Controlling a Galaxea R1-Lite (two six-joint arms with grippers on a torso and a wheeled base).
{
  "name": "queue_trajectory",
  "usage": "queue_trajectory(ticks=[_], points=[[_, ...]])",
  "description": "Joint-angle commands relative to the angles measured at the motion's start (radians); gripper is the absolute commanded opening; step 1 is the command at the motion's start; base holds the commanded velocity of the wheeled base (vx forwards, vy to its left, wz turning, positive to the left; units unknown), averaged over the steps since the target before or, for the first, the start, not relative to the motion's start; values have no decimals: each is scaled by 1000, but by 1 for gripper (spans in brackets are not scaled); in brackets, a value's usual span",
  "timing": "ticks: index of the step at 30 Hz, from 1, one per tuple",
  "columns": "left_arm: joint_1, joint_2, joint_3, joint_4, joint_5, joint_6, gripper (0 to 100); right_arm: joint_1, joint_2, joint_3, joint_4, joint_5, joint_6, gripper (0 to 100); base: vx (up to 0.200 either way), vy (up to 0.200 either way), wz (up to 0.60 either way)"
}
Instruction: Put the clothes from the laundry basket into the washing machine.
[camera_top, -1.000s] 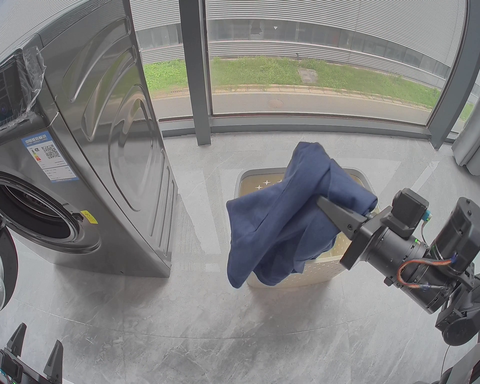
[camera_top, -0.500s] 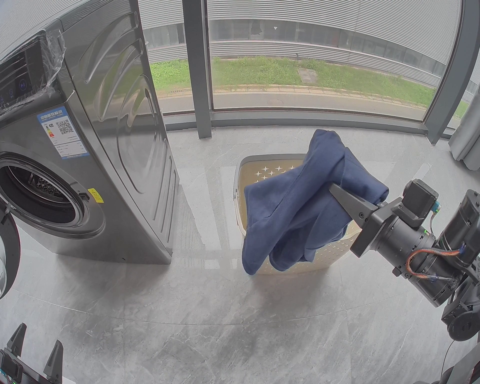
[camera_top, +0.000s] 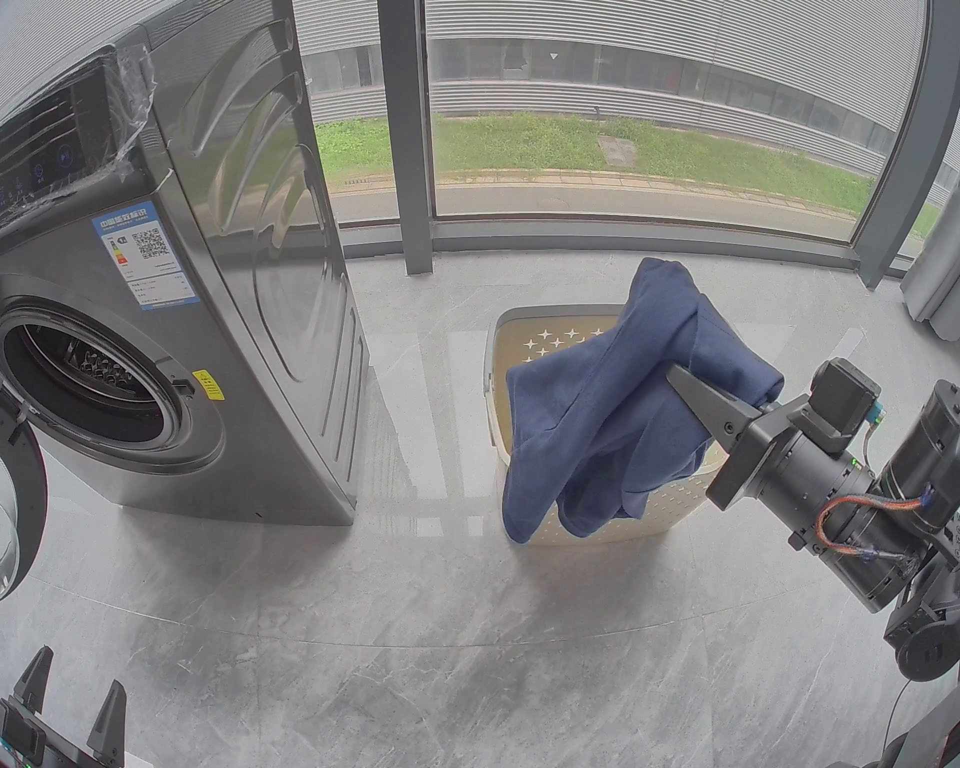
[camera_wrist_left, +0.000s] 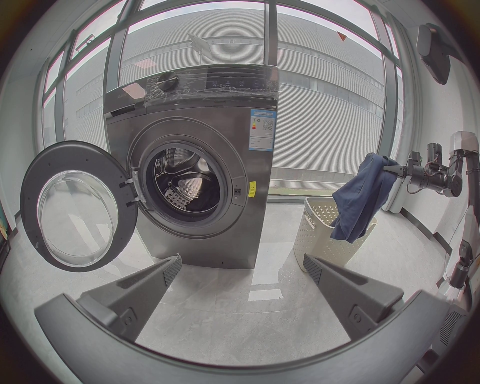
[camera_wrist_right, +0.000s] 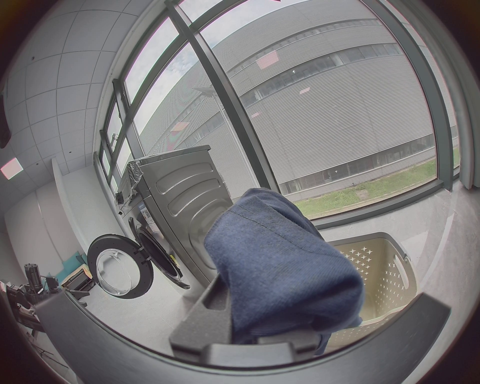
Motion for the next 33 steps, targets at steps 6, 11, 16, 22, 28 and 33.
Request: queue_trajectory(ticks=[6, 11, 16, 22, 28, 33], points=[[0, -15, 16, 0, 1, 0, 100, -3, 3, -3, -3, 5, 3, 0, 0, 200, 0], [1, -15, 16, 0, 1, -2, 100, -3, 2, -1, -3, 8, 5, 0, 0, 200, 0], [0, -16, 16, 0, 1, -5, 100, -2, 6, -1, -3, 10, 6, 0, 0, 200, 0], [0, -16, 16, 0, 1, -5, 100, -2, 6, -3, -3, 10, 6, 0, 0, 200, 0], [1, -15, 16, 0, 1, -5, 100, -2, 6, -3, -3, 11, 6, 0, 0, 100, 0], [0, -15, 16, 0, 1, -5, 100, -2, 6, -1, -3, 11, 6, 0, -80, 0, 0]])
